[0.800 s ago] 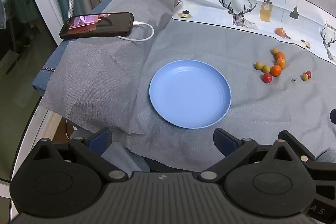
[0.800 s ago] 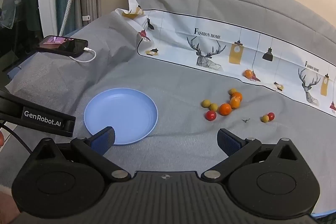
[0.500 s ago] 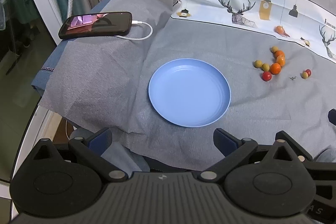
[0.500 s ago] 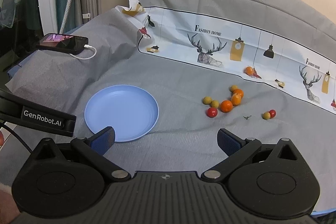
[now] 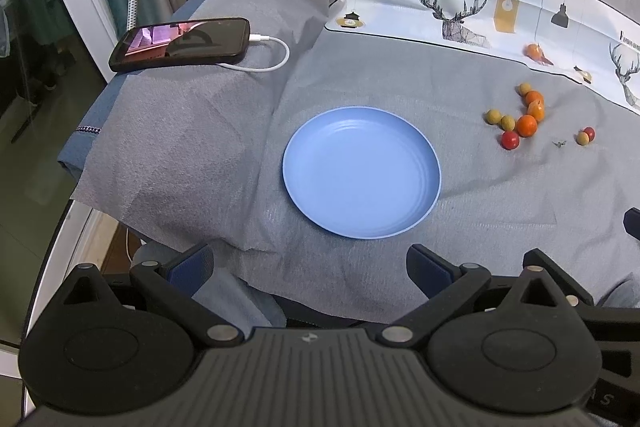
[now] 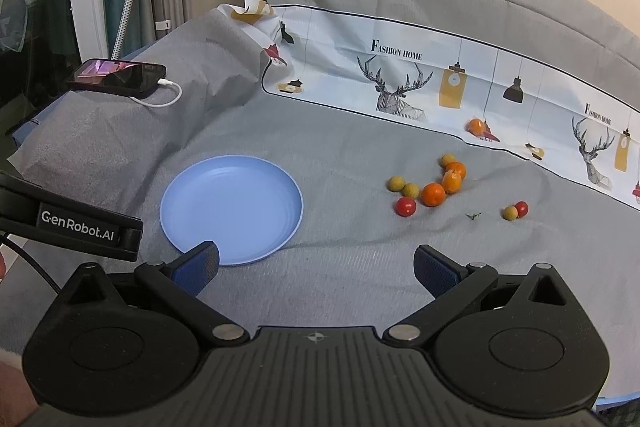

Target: Organize fruits

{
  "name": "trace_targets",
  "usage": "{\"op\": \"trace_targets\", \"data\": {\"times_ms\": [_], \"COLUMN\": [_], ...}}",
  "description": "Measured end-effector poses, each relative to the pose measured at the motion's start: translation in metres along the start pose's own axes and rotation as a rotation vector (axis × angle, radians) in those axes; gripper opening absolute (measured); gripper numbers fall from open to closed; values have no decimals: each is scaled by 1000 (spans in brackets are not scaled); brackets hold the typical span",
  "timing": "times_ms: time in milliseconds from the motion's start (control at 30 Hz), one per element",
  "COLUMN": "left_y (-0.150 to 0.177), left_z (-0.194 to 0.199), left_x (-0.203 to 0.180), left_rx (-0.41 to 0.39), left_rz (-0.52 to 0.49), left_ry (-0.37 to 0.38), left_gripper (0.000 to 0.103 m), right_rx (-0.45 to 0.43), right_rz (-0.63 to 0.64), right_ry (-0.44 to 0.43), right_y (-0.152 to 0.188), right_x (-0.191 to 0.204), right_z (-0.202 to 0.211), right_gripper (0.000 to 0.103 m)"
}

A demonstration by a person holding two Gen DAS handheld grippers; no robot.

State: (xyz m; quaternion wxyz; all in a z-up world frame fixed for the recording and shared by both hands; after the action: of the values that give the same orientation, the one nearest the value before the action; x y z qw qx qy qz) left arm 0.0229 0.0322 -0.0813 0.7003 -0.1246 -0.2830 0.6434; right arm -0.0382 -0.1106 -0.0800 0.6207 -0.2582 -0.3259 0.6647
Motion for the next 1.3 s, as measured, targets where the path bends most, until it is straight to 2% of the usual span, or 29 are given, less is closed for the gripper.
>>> {"op": "trace_targets", "data": {"times_ms": [233,567,767,967,1100,1300], "left_y": [1,3,3,1,0,-3], "left_z": [-1,1,1,2,2,4], "left_x": [-2,-5,-8,-18,-31,-55], "left_rx": [1,7,15,19,35,32], "left_rz": [-9,-21,-32,-64,-88,-141], "left_ry": [-3,-14,-24,-33,-21,-25], "left_gripper": [103,103,103,103,103,103], "right_rx": [29,12,49,66,108,101], "right_rz": [-20,-30,-82,-214,-308,-458], "right_ry": [-12,-19,-20,-7,31,-9], "right_y": [2,4,10,17,26,38], "right_x": [0,-4,-13,-39,-62,-89], "right_z": [-2,-3,-8,-13,-15,-22], "right_gripper": [103,103,103,103,103,103]}}
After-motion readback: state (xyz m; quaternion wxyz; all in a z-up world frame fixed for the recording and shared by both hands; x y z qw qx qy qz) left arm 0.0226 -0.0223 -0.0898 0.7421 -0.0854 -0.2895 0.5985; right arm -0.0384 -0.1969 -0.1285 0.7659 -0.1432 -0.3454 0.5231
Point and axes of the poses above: each gripper's, at about its wrist camera, not at the fingertips, and z roughly against the way its jaws point, x to its left, y to its underside, the point moved 7 cm from there along -z, roughly the way its jaws point, and after that the axes turned 9 degrees about -y, right-handed, at the moved point
